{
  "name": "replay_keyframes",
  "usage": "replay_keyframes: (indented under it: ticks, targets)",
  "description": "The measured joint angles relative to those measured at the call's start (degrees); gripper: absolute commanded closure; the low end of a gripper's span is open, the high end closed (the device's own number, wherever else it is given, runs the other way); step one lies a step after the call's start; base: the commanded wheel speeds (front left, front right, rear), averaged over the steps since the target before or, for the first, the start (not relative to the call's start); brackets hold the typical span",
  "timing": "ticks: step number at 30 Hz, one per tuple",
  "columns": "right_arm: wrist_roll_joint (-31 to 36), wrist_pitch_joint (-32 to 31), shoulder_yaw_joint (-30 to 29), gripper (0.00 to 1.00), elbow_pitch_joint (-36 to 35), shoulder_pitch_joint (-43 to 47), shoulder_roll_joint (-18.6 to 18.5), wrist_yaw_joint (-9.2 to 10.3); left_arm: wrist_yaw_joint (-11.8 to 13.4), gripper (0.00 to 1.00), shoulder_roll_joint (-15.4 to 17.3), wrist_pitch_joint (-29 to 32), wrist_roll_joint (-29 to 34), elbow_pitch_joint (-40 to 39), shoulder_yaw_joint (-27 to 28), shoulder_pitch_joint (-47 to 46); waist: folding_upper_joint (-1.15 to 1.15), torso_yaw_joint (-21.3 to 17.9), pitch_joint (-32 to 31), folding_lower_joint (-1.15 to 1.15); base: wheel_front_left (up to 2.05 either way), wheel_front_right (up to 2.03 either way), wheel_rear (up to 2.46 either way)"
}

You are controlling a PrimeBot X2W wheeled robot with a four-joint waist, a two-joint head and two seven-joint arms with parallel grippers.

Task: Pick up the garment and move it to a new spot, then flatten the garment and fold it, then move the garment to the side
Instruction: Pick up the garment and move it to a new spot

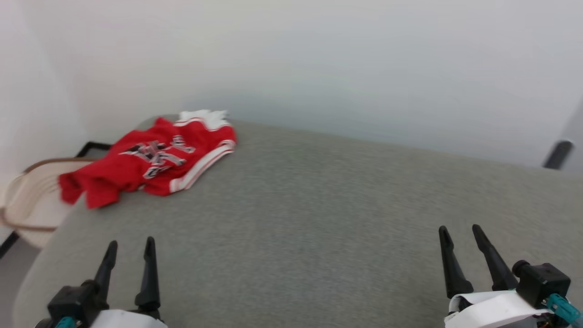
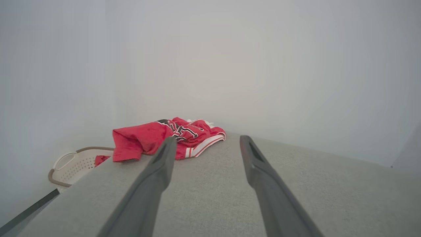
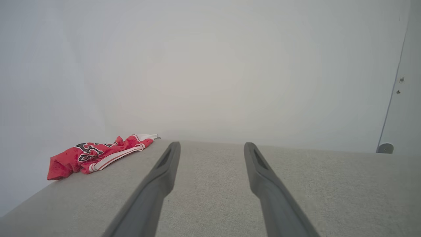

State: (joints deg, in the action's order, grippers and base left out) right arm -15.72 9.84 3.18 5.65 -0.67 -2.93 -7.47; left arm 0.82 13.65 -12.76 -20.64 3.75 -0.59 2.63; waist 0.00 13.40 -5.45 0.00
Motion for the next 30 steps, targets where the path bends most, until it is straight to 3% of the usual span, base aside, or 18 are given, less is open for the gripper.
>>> replay_keyframes:
  ticks: [8, 13, 20, 30]
  targets:
    - [-0.3, 0.2, 2.3, 0.0, 0.8, -0.9, 0.0, 0.0, 0.2, 0.0, 0.7, 1.2, -1.4, -1.3, 0.9, 0.8, 0.0, 6.3, -0.7, 0.0, 0.0, 0.0, 0.0]
    - [0.4, -0.3, 2.8, 0.0, 0.7, -1.6, 0.1, 0.0, 0.5, 0.0, 1.0, 3.1, -2.7, -2.2, 1.3, -0.1, 0.0, 7.8, 0.0, 0.0, 0.0, 0.0, 0.0]
    - [2.2, -2.1, 2.6, 0.0, -1.0, -3.1, 0.1, 0.0, -1.4, 0.0, 4.2, 8.9, -5.5, -3.5, 1.9, -7.7, 0.0, 6.7, 2.9, 0.0, 0.0, 0.0, 0.0]
    - [4.0, -3.6, 2.7, 0.0, -4.5, -7.7, -0.3, 0.0, -4.0, 0.0, 13.4, 20.1, -12.3, 1.5, 6.7, -25.9, 0.0, 1.9, 11.3, 0.0, 0.0, 0.0, 0.0]
